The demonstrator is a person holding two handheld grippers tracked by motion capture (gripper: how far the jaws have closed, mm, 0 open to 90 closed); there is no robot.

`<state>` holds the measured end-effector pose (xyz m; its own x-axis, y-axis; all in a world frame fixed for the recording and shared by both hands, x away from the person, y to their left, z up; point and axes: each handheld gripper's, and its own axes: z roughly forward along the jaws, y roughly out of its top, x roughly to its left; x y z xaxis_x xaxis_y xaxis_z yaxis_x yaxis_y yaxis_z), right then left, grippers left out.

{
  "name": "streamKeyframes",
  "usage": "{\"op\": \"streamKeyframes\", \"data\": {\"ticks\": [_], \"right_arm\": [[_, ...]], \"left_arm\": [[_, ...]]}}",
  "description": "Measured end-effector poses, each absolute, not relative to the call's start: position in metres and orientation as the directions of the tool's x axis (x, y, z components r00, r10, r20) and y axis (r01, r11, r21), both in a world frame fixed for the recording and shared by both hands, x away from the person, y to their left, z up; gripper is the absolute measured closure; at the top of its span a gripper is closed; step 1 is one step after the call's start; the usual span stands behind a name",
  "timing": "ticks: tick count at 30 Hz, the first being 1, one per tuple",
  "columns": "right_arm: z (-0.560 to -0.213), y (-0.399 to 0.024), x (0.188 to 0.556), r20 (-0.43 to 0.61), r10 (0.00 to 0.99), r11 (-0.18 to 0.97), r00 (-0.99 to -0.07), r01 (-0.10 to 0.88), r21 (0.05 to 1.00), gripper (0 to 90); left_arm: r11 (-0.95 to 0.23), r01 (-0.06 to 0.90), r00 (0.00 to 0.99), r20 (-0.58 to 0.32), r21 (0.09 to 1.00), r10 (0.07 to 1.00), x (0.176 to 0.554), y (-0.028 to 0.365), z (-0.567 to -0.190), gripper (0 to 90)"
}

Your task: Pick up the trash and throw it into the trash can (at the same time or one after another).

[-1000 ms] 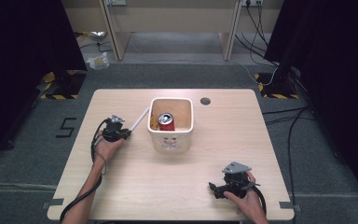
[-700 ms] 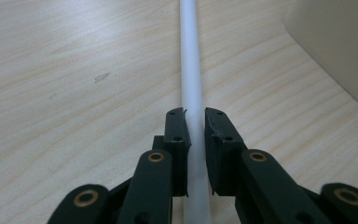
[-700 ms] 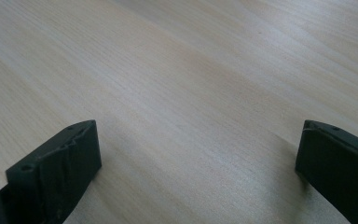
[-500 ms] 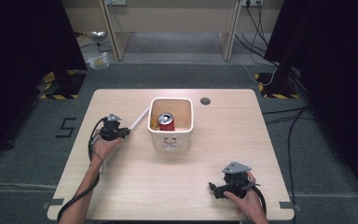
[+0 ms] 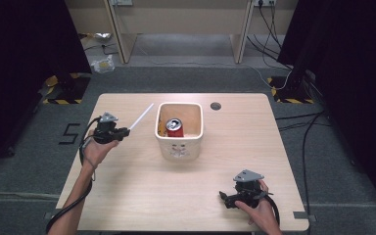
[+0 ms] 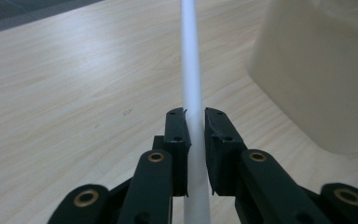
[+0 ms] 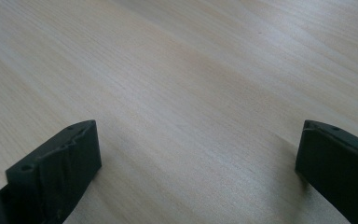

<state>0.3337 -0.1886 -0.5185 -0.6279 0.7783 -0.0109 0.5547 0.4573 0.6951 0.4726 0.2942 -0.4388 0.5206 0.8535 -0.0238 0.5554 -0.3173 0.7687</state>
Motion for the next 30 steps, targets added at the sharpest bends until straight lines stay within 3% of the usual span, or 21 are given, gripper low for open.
{"op": "streamKeyframes", "data": {"ticks": [16, 30], "right_arm": [[-0.518, -0.189, 0.334, -0.011, 0.778, 0.458, -0.628, 0.555, 0.694, 0.2], [-0.518, -0.189, 0.334, -0.012, 0.777, 0.459, -0.629, 0.554, 0.695, 0.2]], "left_arm": [[-0.369, 0.464, 0.593, 0.027, 0.805, 0.805, 0.441, 0.290, -0.382, 79.5], [-0.411, 0.427, 0.689, 0.005, 0.805, 0.725, 0.425, 0.272, -0.357, 79.5]]}}
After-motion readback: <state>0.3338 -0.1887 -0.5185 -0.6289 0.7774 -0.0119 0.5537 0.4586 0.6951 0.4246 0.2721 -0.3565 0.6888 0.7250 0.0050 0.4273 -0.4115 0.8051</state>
